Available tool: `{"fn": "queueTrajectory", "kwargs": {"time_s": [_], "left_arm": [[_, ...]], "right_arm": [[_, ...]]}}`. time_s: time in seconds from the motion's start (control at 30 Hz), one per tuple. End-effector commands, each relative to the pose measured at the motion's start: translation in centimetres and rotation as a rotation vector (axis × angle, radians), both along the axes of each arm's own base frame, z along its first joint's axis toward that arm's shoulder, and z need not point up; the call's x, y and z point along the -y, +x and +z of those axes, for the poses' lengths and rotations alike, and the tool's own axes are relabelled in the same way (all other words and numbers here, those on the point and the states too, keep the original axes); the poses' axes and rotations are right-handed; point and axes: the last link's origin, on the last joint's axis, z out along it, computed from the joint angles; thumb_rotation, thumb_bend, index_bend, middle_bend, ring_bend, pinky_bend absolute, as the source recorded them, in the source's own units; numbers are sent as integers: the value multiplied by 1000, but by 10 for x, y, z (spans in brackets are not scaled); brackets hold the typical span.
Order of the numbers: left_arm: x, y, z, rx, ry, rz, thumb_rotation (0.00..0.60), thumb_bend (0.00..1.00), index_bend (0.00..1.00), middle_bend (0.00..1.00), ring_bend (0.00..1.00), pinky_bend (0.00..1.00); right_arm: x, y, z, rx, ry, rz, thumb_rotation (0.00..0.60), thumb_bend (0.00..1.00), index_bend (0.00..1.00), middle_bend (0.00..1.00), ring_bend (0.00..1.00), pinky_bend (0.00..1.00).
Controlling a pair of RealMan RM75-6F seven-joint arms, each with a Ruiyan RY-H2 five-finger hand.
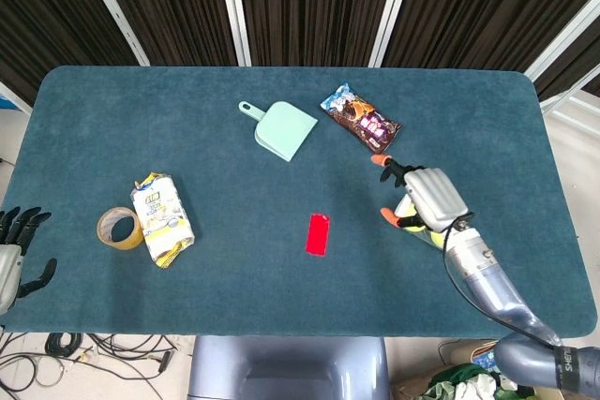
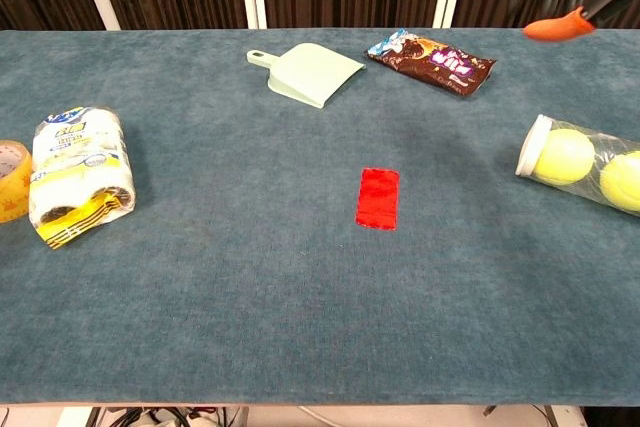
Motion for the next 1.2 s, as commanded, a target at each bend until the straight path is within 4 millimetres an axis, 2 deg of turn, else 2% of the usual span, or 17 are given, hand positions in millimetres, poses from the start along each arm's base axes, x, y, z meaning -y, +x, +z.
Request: {"fn": "queueTrajectory", "kwargs": {"time_s": [0.03, 0.2, 0.37, 0.5, 0.63, 0.83, 1.2], "left_arm": [[0, 0, 0, 3, 2, 1, 600, 370, 158, 108, 6, 21], [-2, -2, 0, 0, -5, 9, 600, 370, 158, 107, 6, 22], [-2, -1, 0, 1, -6, 9, 600, 369, 158, 107, 6, 25], [-2, -1, 0, 0, -7, 9, 600, 369, 158, 107, 6, 28], [-2, -2, 0, -2, -9, 11, 600, 369, 158, 107, 6, 31], [-2, -2, 0, 0, -9, 11, 600, 370, 158, 106, 6, 32], [-3, -2, 0, 1, -13, 13, 600, 369, 158, 104, 6, 31]], "right_arm": [[-8, 11, -24, 66, 166, -83, 600, 378, 294, 751, 825, 905], [-9, 16, -38, 12, 266, -115, 600, 378, 333, 867, 925, 979], [-7, 19, -60, -13, 297, -169, 600, 342, 354, 900, 954, 999], [-4, 23, -80, -22, 312, -220, 600, 323, 368, 915, 965, 1000], [3, 31, -96, -22, 280, -268, 600, 377, 391, 927, 978, 1000], [10, 28, -116, -47, 270, -343, 600, 381, 393, 929, 980, 1000], [25, 25, -136, -24, 260, -408, 600, 382, 393, 929, 980, 1000]]}}
